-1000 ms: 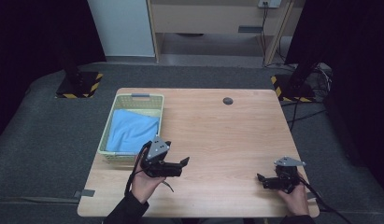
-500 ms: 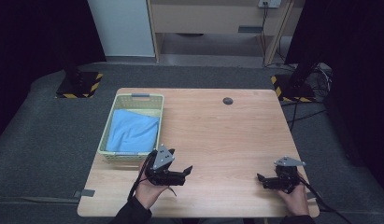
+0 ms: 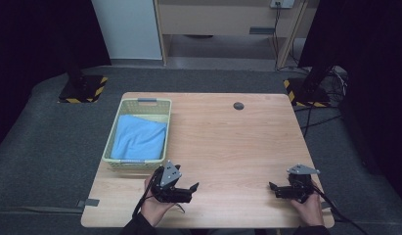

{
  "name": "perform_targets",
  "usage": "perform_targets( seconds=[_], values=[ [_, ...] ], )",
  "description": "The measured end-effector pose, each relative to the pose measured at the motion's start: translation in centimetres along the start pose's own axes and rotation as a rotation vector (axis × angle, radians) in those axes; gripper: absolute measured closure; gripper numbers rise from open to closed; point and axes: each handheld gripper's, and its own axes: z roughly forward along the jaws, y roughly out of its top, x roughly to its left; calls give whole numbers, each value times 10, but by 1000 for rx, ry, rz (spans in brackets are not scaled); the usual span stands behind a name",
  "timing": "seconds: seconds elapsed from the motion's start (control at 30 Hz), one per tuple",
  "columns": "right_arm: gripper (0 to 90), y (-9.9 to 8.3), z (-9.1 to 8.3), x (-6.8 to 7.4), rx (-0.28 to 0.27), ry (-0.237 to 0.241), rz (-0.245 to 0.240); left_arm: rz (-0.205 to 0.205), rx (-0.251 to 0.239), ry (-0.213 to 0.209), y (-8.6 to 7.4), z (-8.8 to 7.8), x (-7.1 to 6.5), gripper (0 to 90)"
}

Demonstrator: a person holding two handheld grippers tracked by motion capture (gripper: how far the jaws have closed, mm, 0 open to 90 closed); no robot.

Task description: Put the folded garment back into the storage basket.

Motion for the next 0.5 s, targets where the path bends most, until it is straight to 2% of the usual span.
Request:
perform_targets(
  seconds=[0.17, 0.33, 0.5],
  values=[
    [2, 0, 0, 0, 0, 0, 0, -7, 16, 2, -5, -2, 4, 119],
    [2, 0, 0, 0, 0, 0, 0, -33, 40, 20, -19, -6, 12, 119],
    [2, 0, 0, 0, 0, 0, 0, -47, 50, 31, -25, -7, 16, 119]
  ],
)
